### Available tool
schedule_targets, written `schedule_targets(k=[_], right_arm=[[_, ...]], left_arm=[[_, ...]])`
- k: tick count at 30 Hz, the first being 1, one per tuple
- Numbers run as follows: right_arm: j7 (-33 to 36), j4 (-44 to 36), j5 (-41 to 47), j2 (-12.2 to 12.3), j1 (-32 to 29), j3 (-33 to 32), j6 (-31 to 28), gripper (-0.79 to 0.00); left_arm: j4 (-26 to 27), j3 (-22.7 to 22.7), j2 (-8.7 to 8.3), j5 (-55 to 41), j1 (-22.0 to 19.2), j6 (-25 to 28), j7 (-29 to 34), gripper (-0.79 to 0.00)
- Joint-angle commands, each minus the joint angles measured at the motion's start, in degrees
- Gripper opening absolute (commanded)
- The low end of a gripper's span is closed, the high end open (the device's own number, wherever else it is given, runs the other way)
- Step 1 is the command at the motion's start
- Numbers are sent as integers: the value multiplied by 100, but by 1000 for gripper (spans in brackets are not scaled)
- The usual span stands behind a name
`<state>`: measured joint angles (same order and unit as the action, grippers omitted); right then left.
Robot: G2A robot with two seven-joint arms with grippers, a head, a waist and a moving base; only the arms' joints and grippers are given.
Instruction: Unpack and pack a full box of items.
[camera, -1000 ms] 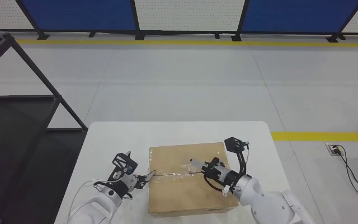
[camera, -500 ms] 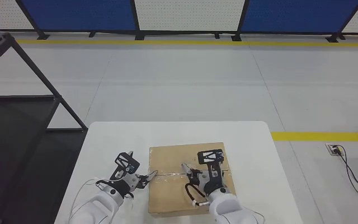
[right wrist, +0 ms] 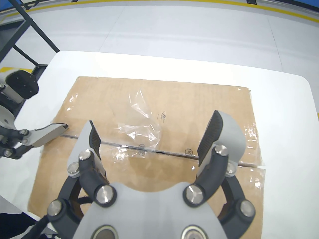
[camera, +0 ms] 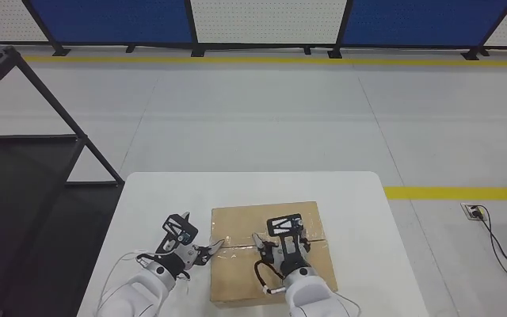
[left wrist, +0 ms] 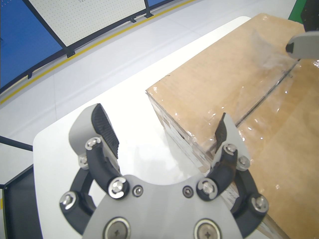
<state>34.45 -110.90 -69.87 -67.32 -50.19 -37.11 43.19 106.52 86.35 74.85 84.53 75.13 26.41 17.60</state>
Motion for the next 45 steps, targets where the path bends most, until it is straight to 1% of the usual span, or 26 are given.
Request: schedule_targets(k=[1,3,7,12,16,25,28,31,36,45], right_arm=[[87,101,-461,-82,55,182,166,0],[206,222,-881,-180,141,362,349,0],[519,390,-1432,-387,306,591,553,0],[922,557,-1803,-625,467,715,483,0],[1189,642,-1872,-784,512,663,421,0],[1189,642,-1872,-784,512,663,421,0],[892,787,-2127,-803,328,615,390,0],[881,898,-2577,-887,213,643,519,0],[1194,1025,-3164,-1097,195,705,560,0],[1620,1286,-3647,-1437,202,587,169,0]], left_arm=[[0,-20,-9,-6,-7,-7,13,0],[-2,-31,-19,0,-14,-15,21,0],[-19,-52,-36,-23,-25,-33,37,0],[-83,-92,-57,-23,-50,-48,50,0],[-111,-108,-74,-21,-48,-74,57,0],[-107,-88,-91,-44,-33,-77,53,0],[-107,-88,-91,-44,-33,-77,53,0],[-107,-88,-91,-44,-33,-77,53,0],[-107,-88,-91,-44,-33,-77,53,0],[-107,-88,-91,-44,-33,-77,53,0]])
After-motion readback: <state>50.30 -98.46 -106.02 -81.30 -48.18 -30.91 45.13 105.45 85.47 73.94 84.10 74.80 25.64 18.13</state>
